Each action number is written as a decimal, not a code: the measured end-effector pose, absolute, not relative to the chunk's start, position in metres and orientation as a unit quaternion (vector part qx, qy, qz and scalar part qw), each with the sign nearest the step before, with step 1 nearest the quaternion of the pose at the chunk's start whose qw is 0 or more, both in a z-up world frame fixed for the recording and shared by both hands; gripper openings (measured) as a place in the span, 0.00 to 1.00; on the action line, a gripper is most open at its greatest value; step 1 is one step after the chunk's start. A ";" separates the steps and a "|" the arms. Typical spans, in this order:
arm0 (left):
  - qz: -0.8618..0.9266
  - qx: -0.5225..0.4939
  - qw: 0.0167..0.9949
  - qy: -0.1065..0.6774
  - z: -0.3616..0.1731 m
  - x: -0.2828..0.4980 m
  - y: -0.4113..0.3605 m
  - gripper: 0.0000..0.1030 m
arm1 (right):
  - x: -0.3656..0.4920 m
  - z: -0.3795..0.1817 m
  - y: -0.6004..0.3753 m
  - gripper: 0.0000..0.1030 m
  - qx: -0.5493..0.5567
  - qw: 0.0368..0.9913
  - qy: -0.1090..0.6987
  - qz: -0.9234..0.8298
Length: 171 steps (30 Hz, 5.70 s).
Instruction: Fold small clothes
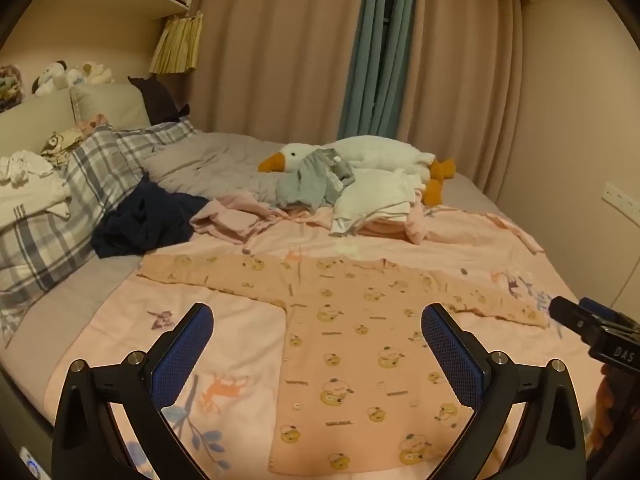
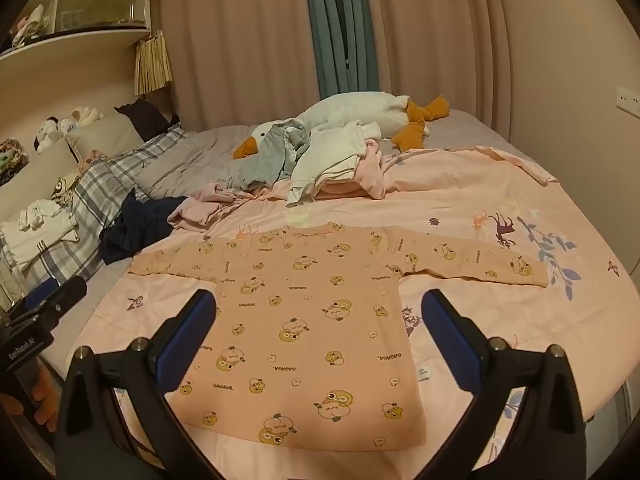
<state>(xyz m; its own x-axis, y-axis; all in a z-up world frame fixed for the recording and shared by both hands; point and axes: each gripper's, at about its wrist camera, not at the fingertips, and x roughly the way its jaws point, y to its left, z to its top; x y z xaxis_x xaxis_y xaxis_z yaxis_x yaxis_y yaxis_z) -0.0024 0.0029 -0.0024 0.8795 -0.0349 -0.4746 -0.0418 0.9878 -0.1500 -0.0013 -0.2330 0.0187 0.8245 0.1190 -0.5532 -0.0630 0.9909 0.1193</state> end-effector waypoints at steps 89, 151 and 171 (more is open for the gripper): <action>-0.017 -0.067 0.969 0.239 0.006 -0.007 0.002 1.00 | 0.001 0.019 -0.230 1.00 0.024 0.957 0.287 0.035; -0.081 -0.170 0.929 0.318 -0.055 0.166 0.030 1.00 | 0.099 -0.012 -0.326 1.00 0.111 0.925 0.359 -0.049; -0.144 -0.388 0.789 0.455 -0.228 0.259 0.078 0.79 | 0.181 -0.166 -0.565 0.98 0.383 0.809 0.410 -0.175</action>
